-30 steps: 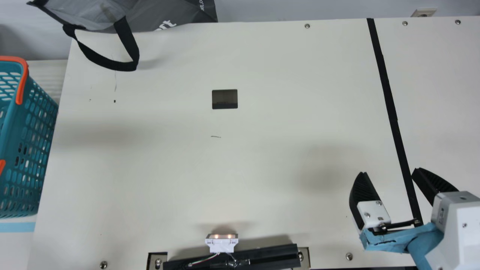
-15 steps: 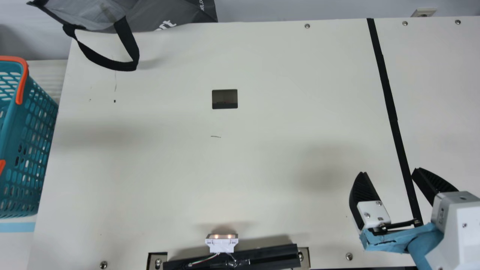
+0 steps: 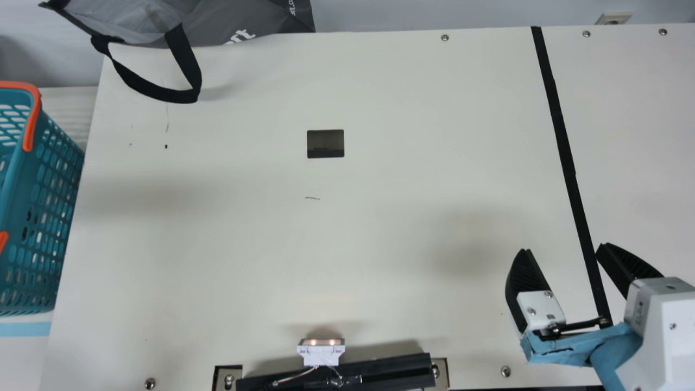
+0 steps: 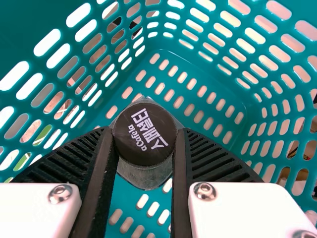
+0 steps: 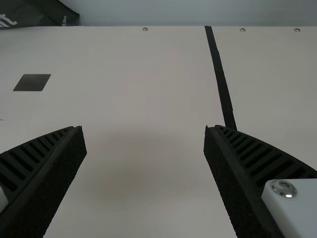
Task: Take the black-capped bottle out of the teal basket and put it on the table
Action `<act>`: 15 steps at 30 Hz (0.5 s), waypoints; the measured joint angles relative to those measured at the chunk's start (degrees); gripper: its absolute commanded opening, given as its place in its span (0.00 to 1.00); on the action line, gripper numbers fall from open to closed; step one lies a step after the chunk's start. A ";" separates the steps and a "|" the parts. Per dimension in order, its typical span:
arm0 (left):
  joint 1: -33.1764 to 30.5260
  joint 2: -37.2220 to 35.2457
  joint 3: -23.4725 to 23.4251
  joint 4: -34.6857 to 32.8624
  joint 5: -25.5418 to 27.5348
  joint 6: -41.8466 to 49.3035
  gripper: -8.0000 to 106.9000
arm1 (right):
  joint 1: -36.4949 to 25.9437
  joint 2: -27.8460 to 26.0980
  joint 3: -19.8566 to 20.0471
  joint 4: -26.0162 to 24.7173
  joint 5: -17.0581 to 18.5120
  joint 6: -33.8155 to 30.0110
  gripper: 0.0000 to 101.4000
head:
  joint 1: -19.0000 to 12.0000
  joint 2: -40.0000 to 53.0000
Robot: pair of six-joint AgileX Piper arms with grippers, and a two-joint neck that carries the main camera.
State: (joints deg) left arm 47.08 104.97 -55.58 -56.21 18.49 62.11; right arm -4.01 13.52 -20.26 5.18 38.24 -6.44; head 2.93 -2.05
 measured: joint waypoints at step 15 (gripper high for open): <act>-0.82 -2.32 -0.03 -0.02 0.81 -0.57 0.07 | 0.00 0.00 0.00 0.00 0.00 0.00 0.90 | 0.00 0.00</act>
State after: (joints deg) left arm 46.26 102.64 -55.60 -56.23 19.30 61.54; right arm -4.01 13.52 -20.26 5.18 38.24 -6.44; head 2.93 -2.05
